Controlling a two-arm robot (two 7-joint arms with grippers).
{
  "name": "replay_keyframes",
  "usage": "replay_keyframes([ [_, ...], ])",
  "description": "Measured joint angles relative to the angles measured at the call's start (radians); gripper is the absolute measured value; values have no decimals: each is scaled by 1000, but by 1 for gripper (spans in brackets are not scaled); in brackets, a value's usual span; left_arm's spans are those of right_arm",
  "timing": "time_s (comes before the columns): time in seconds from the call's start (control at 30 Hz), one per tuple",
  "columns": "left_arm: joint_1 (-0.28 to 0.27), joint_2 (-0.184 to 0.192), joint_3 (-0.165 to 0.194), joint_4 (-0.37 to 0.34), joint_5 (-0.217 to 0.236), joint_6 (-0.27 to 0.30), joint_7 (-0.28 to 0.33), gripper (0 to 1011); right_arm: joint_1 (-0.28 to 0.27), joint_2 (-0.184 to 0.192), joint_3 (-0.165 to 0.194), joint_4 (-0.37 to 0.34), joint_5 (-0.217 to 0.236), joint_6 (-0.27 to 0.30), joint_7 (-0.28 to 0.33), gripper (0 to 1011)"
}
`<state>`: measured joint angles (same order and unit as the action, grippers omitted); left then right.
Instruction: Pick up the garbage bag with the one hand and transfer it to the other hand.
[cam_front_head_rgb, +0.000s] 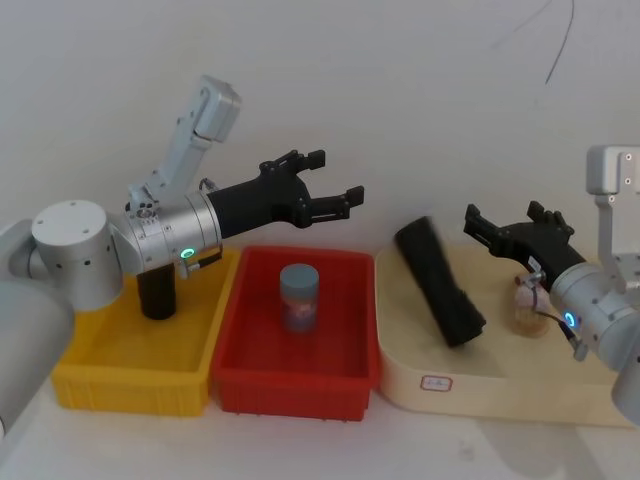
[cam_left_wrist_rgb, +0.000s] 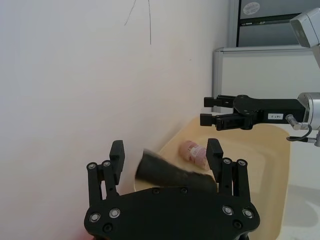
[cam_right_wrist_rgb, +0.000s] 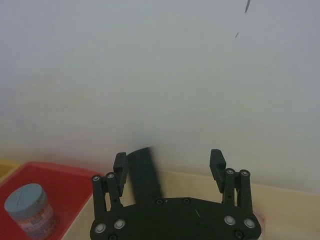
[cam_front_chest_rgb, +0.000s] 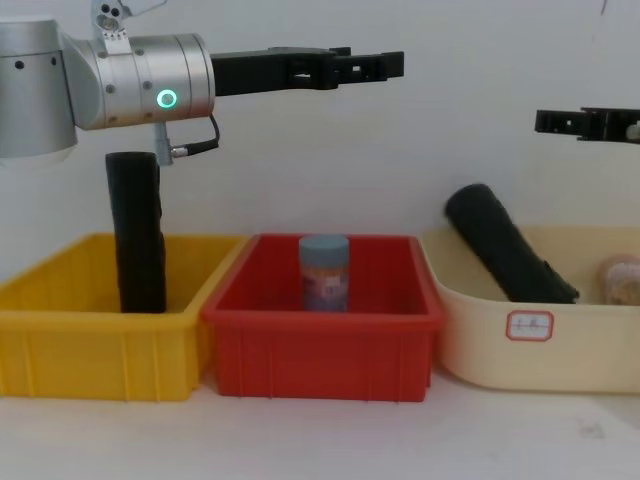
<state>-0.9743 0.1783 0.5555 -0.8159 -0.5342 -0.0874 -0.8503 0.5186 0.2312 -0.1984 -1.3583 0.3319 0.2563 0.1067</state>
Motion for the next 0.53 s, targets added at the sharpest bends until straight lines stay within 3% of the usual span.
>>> replay_keyframes([
  [0.53,0,0,0,0,0,0,0,1001,-5,2,1,-7,-1,2,-1,1002],
])
